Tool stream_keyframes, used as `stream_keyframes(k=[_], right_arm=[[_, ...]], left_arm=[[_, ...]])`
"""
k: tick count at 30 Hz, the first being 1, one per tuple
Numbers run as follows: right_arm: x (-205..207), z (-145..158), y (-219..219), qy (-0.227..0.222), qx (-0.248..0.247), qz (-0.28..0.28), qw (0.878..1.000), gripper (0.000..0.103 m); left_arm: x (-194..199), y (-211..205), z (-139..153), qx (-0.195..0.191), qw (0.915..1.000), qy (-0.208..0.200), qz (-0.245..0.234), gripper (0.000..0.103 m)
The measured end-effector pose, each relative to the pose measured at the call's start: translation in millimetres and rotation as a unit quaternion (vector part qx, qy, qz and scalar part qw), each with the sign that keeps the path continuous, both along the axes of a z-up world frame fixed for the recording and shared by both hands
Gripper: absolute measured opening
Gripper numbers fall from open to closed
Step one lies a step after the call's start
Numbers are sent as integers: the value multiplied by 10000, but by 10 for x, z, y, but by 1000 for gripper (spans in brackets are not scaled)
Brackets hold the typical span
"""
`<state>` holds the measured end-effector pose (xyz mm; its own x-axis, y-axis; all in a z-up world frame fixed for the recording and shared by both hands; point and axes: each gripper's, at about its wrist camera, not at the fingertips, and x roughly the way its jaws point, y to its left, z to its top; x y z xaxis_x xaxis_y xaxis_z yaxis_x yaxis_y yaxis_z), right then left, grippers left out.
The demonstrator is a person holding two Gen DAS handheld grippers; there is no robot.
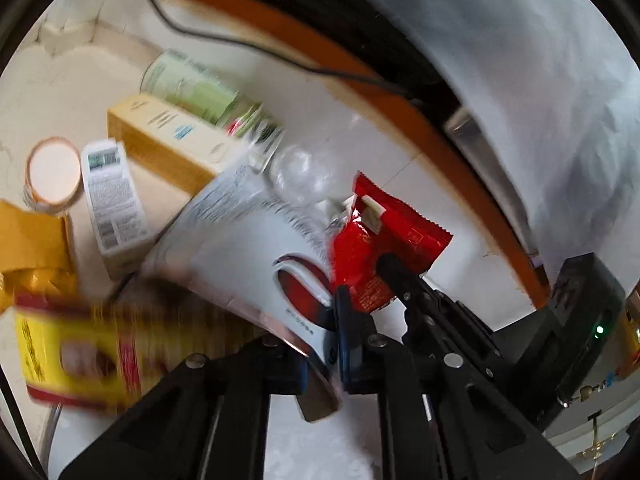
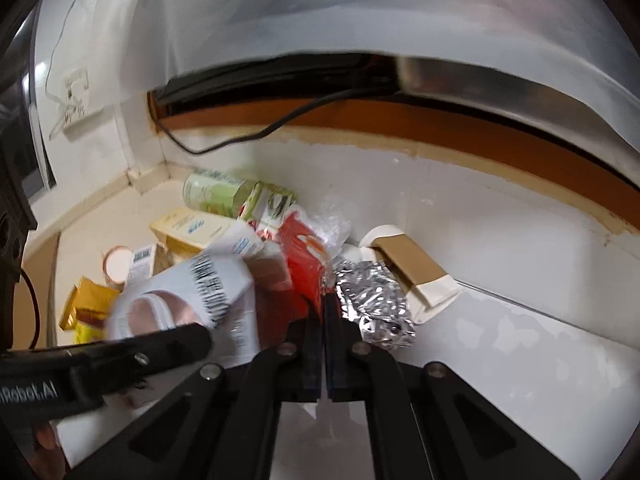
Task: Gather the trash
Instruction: 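Grasp the white printed packet with the left gripper while the right grasps the red wrapper, then carry packet and red wrapper down to the bin and open both grippers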
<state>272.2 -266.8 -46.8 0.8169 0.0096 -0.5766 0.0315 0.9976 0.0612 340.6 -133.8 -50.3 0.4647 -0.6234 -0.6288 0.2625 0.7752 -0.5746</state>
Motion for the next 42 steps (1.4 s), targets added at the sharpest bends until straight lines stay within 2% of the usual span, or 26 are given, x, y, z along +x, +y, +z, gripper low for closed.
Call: stream_keyframes(k=[3, 11, 16, 22, 26, 32, 42], right_arm=[[-107, 94, -77, -153, 122, -33, 9998, 0], [-520, 438, -156, -620, 275, -8, 9977, 0], [-908, 629, -124, -822, 462, 141, 9954, 0], [-1382, 705, 38, -811, 603, 441, 9939, 0], [-1663, 709, 164, -701, 619, 603, 9938, 0], [-2064, 658, 381, -497, 685, 881, 9925, 0], [-2462, 476, 747, -93, 684, 1493, 9864, 0]], left_arm=[[-77, -20, 130, -1, 9997, -261, -21, 5], [-357, 119, 521, -154, 9975, -692, -37, 5], [-804, 261, 895, 83, 9940, -1085, -118, 5], [-1424, 442, 1151, 387, 9891, -1416, -135, 5], [-1856, 597, 1198, 551, 9871, -1499, -89, 5], [-2408, 871, 1134, 747, 9873, -1400, 27, 5], [-3049, 1254, 801, 1136, 9859, -1165, 377, 5]])
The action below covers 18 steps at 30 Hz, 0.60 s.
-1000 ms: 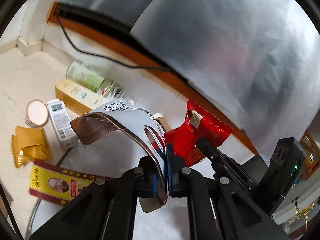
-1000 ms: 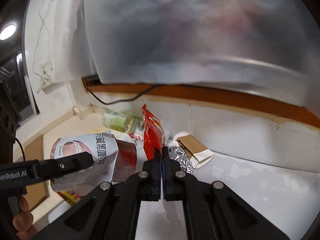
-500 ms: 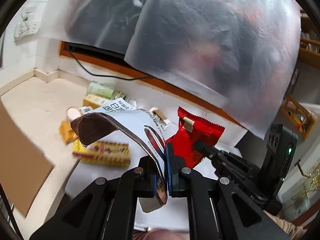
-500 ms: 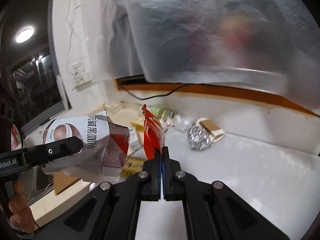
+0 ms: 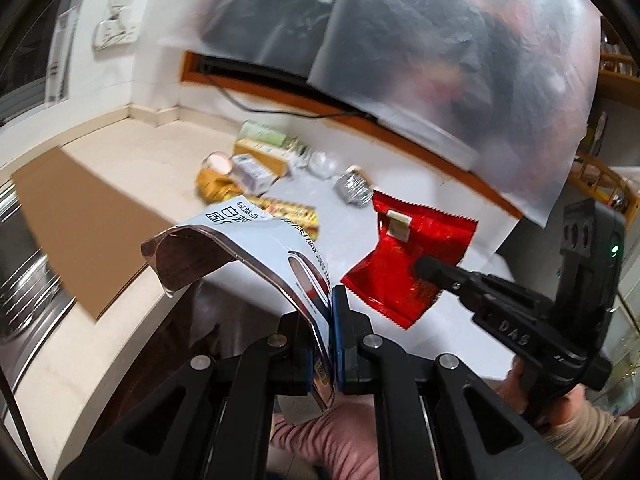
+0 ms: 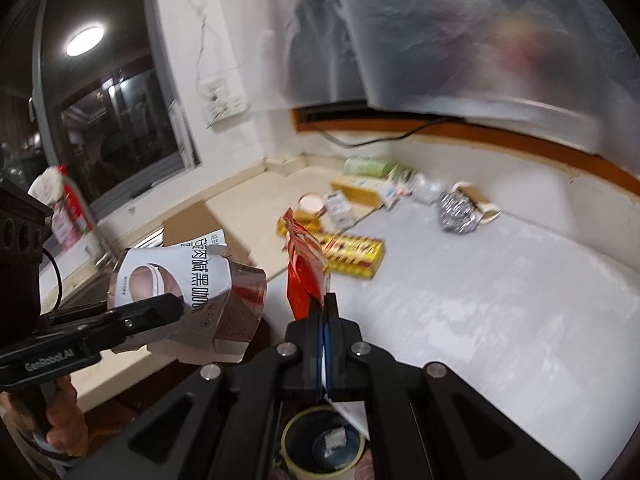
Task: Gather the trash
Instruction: 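Carry packet and red wrapper down to the bin and open both grippers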
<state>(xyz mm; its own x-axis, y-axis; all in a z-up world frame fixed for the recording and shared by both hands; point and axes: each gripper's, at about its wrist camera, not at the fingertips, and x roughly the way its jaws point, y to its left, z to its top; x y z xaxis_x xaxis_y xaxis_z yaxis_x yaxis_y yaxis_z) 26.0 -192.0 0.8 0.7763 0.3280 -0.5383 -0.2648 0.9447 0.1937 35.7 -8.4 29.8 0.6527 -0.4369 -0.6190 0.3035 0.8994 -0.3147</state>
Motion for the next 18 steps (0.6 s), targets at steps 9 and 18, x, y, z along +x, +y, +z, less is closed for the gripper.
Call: stream_keyframes(k=[9, 18], right_arm=[[-187, -374, 450, 409, -362, 790, 9954, 0], [-149, -1234, 947, 1157, -1018, 1422, 9778, 0]], left_arm=[[-271, 275, -592, 253, 9974, 568, 366, 5], [-311, 507, -1558, 299, 9865, 1461, 683, 5]])
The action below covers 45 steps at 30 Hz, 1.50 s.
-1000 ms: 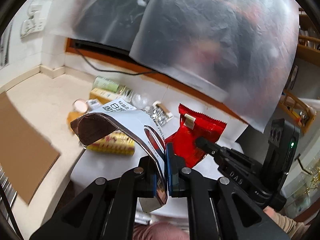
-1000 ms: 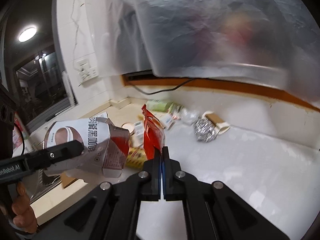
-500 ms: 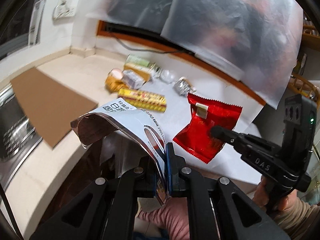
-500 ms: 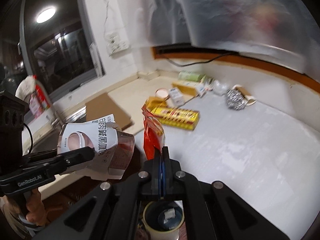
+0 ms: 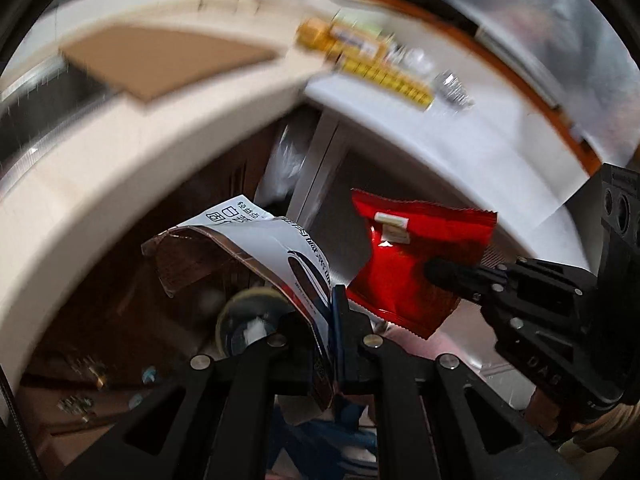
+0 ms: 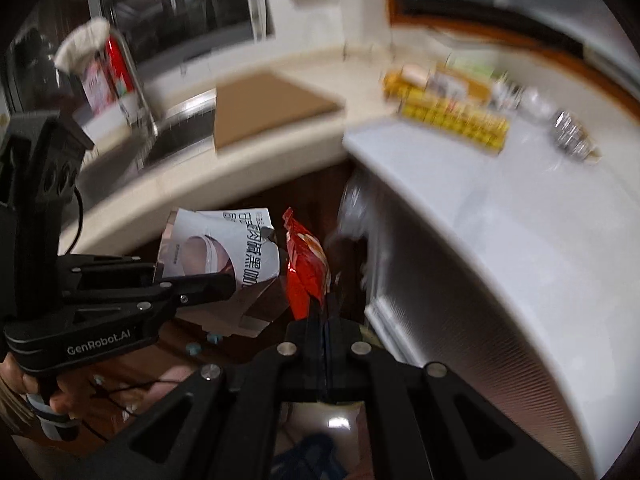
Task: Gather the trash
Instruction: 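Carry packet and red wrapper down to the bin and open both grippers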
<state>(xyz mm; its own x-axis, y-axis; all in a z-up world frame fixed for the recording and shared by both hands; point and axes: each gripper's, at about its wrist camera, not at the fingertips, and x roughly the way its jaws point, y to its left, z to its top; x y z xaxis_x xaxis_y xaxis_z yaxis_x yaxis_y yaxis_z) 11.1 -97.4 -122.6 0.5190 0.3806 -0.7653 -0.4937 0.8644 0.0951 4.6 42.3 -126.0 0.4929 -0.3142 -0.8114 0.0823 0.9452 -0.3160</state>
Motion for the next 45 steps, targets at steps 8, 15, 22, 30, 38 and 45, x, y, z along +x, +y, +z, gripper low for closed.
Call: stream_keyframes(k=[8, 15, 22, 30, 38, 45], right_arm=[[169, -802, 219, 578, -561, 147, 9966, 0], [388, -1304, 240, 976, -635, 121, 9931, 0], [600, -1873, 207, 1276, -507, -67, 9905, 1], [815, -2519, 182, 1712, -611, -213, 9831, 1], [985, -2879, 184, 2095, -730, -289, 9747, 1], [992, -2939, 230, 2120, -792, -247, 9737, 1]], left_arm=[[70, 17, -824, 68, 9975, 700, -10, 5], [214, 14, -1381, 130, 9937, 1113, -30, 5], [414, 16, -1895, 217, 9880, 1531, -34, 6], [625, -40, -2406, 366, 9811, 1885, -219, 6], [877, -102, -2854, 462, 9753, 2112, -446, 6], [1031, -140, -2931, 546, 9753, 2064, -563, 9]])
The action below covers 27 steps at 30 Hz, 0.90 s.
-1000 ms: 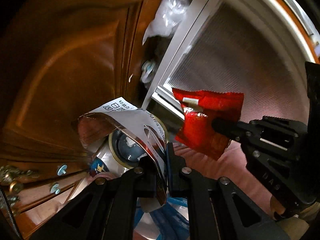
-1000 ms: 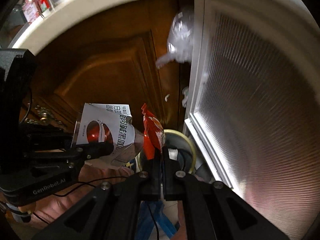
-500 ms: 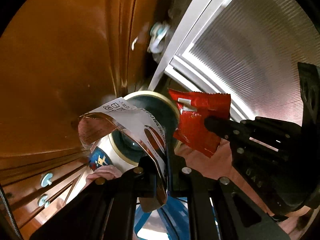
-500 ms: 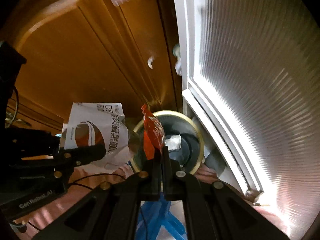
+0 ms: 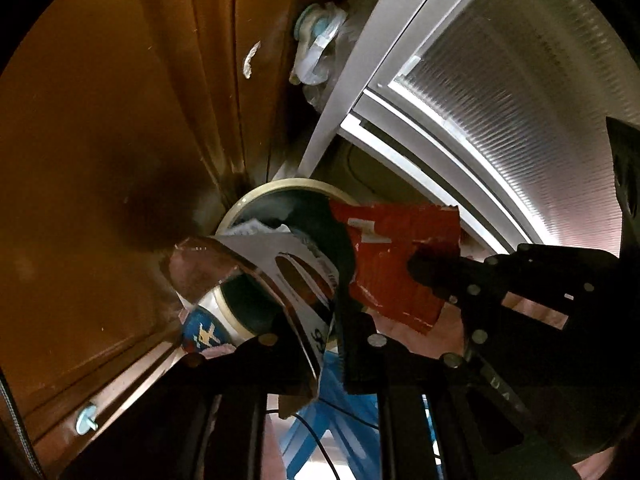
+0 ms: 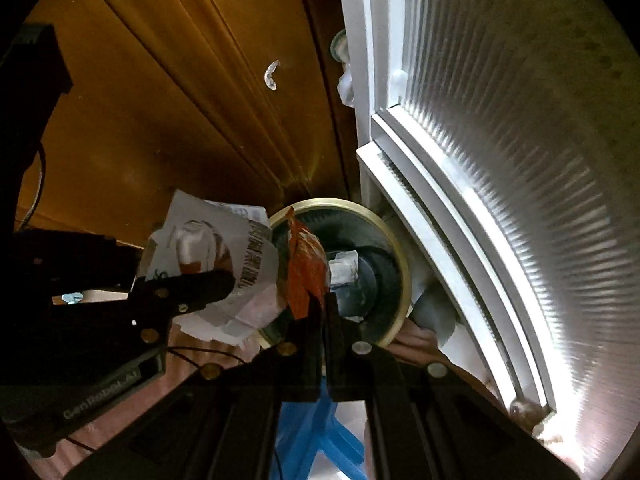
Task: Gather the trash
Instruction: 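Carry packet and red wrapper down to the bin and open both grippers, then raise both tools back up toward the counter trash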
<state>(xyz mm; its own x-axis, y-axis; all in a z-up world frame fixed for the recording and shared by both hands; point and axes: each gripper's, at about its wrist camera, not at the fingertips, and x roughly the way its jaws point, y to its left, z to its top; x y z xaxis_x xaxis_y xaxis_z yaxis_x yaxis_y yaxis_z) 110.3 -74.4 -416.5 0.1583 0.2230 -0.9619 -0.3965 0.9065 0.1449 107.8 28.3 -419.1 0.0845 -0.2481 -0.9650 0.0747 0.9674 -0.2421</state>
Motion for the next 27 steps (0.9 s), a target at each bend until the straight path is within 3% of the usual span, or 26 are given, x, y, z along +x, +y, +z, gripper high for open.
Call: stream_keyframes(k=[3, 5, 13, 20, 23, 27], right_arm=[[-1, -6, 9, 54, 53, 0, 10000, 2], [38, -41, -13, 75, 34, 18, 10000, 3], [99, -146, -15, 193, 90, -63, 9998, 5], [117, -131, -71, 150, 95, -184, 9997, 29], [114, -111, -81, 83, 61, -212, 9997, 41], [97, -74, -66, 11, 50, -168, 9998, 42]], left_arm=[[37, -17, -23, 6, 9997, -79, -229, 11], [17, -23, -30, -6, 9996, -77, -260, 22], [6, 55, -3, 121, 9997, -45, -224, 42], [-18, 206, 67, 217, 9998, -2, -4, 66], [-31, 260, 102, 208, 9998, -18, 53, 72], [-81, 273, 168, 243, 9997, -65, 20, 73]])
